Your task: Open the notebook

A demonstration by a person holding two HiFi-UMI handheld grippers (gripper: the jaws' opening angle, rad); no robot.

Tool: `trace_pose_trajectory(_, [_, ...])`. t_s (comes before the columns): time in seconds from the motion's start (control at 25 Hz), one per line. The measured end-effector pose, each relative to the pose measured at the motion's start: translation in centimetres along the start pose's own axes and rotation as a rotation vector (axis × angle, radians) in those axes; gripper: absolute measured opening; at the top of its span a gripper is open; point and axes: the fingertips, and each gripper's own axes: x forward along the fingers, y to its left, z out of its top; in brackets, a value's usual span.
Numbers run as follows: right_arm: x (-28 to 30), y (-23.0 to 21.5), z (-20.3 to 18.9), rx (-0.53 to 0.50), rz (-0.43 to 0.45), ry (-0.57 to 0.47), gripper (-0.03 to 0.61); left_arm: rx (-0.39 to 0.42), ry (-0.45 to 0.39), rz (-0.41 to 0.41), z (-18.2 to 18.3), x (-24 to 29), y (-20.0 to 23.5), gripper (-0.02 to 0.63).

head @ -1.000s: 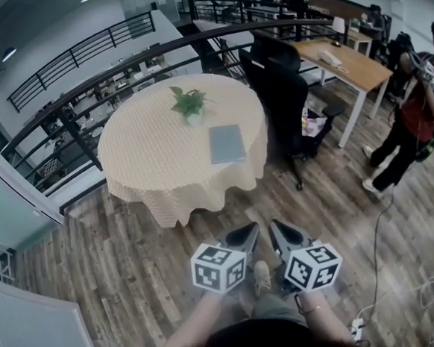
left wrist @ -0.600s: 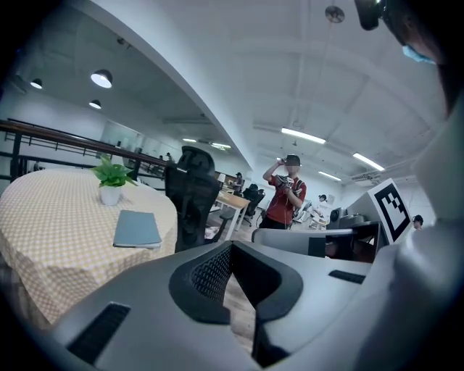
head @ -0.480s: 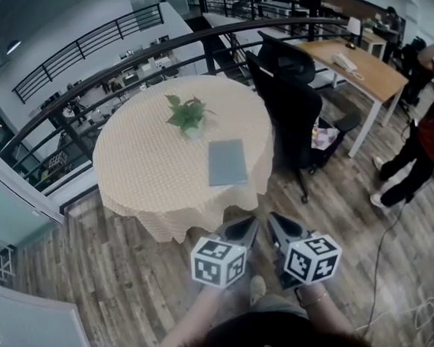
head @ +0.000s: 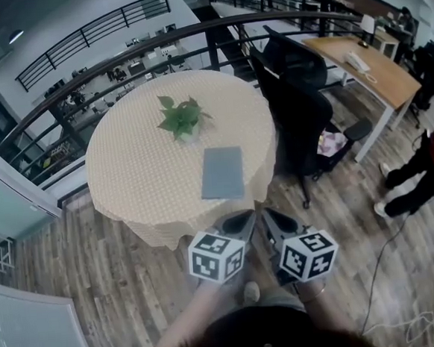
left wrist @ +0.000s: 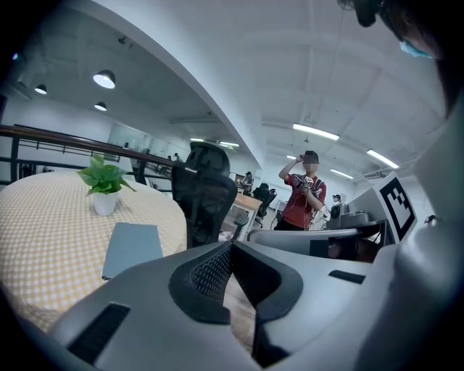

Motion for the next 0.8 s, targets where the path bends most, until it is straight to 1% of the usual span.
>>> trace_pose_trajectory(0.12, [0.8, -0.6, 0.1, 0.001, 0.013, 0.014, 0.011, -0.009, 0.009, 0.008, 0.1, 1.0, 0.5, 0.009])
trace_pose_trajectory(0.4, [1.7, -2.4, -0.1, 0.022, 0.001, 0.026, 0.011, -0.028, 0.032, 0.035, -0.4, 2.0, 2.0, 0.008])
trace_pose_trajectory(0.8, [3.4, -3.1, -0.3, 0.051, -0.023, 0.044, 0.011, -0.004, 0.082, 0.030, -0.6, 2.9, 3.5, 0.008])
